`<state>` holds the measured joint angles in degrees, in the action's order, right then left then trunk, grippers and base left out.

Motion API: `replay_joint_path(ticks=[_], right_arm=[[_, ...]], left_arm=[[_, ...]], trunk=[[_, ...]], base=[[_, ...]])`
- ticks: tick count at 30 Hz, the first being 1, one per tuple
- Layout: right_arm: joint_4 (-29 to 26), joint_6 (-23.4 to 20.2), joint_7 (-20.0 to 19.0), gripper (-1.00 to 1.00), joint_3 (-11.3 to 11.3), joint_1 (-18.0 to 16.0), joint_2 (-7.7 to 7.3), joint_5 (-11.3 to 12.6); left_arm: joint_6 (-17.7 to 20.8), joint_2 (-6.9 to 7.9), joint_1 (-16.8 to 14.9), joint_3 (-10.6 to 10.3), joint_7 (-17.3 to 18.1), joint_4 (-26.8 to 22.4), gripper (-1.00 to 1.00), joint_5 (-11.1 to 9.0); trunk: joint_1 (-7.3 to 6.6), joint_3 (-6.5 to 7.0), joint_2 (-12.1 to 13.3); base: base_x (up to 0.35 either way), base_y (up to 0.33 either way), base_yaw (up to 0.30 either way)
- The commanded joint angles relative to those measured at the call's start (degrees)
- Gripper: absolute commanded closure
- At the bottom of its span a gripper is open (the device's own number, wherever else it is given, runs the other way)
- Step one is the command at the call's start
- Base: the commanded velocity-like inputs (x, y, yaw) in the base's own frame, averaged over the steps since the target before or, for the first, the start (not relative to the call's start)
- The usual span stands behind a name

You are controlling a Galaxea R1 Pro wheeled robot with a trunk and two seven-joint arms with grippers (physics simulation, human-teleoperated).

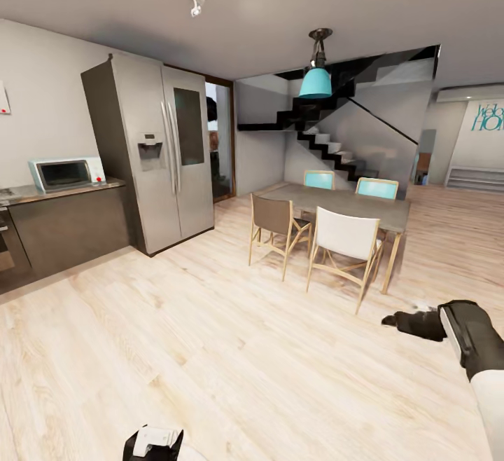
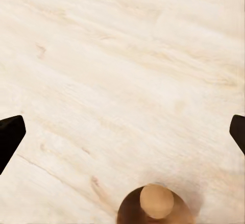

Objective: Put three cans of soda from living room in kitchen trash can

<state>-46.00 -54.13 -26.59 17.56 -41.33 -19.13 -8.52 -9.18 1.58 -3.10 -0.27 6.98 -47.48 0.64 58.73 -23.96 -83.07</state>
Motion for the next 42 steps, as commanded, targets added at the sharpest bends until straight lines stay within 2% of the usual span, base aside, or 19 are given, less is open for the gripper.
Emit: replay_joint_path(ticks=[1, 3, 4, 5, 9, 12, 14, 19, 24, 29, 34, 42], right_arm=[[4.1, -0.5, 0.1, -1.00, -0.5, -2.8, -0.47, -1.3], [12.1, -1.0, 0.2, -1.00, -1.3, -7.5, -1.23, -3.5], [19.4, -0.9, 0.4, -1.00, -1.8, -11.3, -1.73, -5.6], [22.3, -0.6, 0.4, -1.00, -1.9, -12.8, -1.87, -6.6], [29.7, 0.5, 0.6, -1.00, -2.5, -16.2, -1.96, -9.5], [32.6, 1.0, 0.7, -1.00, -2.6, -17.3, -1.75, -10.6], [37.4, 1.3, 2.0, -1.00, -2.6, -18.1, -1.60, -11.4], [41.4, 3.1, 4.6, -1.00, -2.6, -18.4, -1.63, -11.7], [42.3, 5.2, 5.8, -1.00, -2.5, -18.3, -2.48, -11.7], [42.0, 6.2, 6.1, -1.00, -2.6, -18.3, -5.27, -11.7], [42.0, 7.1, 6.1, -1.00, -2.6, -18.3, -7.16, -11.7], [42.4, 11.2, 5.5, -1.00, -2.6, -18.3, -7.51, -11.7]], left_arm=[[0.0, 0.00, 0.0, 0.0, 0.0, 0.0, -1.00, 0.0], [0.0, 0.00, 0.0, -0.1, 0.0, 0.0, -1.00, 0.0], [0.0, -0.02, 0.0, -0.1, -0.1, 0.0, -1.00, 0.0], [0.0, -0.04, 0.0, -0.1, -0.1, 0.0, -1.00, 0.0], [0.0, -0.07, 0.0, -0.1, -0.2, -0.1, -1.00, -0.1], [0.0, -0.08, 0.0, -0.2, -0.2, -0.1, -1.00, 0.0], [0.1, -0.08, 0.0, -0.2, -0.2, 0.0, -1.00, 0.0], [0.1, -0.05, 0.0, -0.3, -0.2, 0.1, -1.00, 0.1], [0.1, -0.01, 0.0, -0.2, -0.1, 0.1, -1.00, 0.2], [0.1, 0.00, 0.0, -0.1, -0.2, 1.9, -1.00, 0.1], [0.1, 0.00, -0.1, -0.2, -0.2, 2.5, -1.00, 0.1], [0.1, 0.02, -0.1, -0.2, -0.2, 2.8, -1.00, 0.1]], trunk=[[0.00, -0.01, 0.0], [0.00, -0.01, 0.0], [0.00, -0.01, 0.0], [0.00, -0.01, 0.0], [0.00, -0.01, 0.0], [0.00, -0.01, 0.0], [0.22, -0.19, -0.4], [1.32, -1.09, -2.4], [2.41, -1.99, -4.4], [3.51, -2.88, -6.4], [4.61, -3.78, -8.4], [6.37, -5.22, -11.6]], base=[[0.000, 0.000, 0.000], [0.000, 0.000, 0.000], [0.000, 0.000, 0.000], [0.000, 0.000, 0.000], [0.000, 0.000, 0.000], [0.000, 0.000, 0.000], [0.000, 0.000, 0.000], [0.000, 0.000, 0.000], [0.000, 0.000, 0.000], [0.000, 0.000, 0.000], [0.000, 0.000, 0.000], [0.000, 0.000, 0.000]])
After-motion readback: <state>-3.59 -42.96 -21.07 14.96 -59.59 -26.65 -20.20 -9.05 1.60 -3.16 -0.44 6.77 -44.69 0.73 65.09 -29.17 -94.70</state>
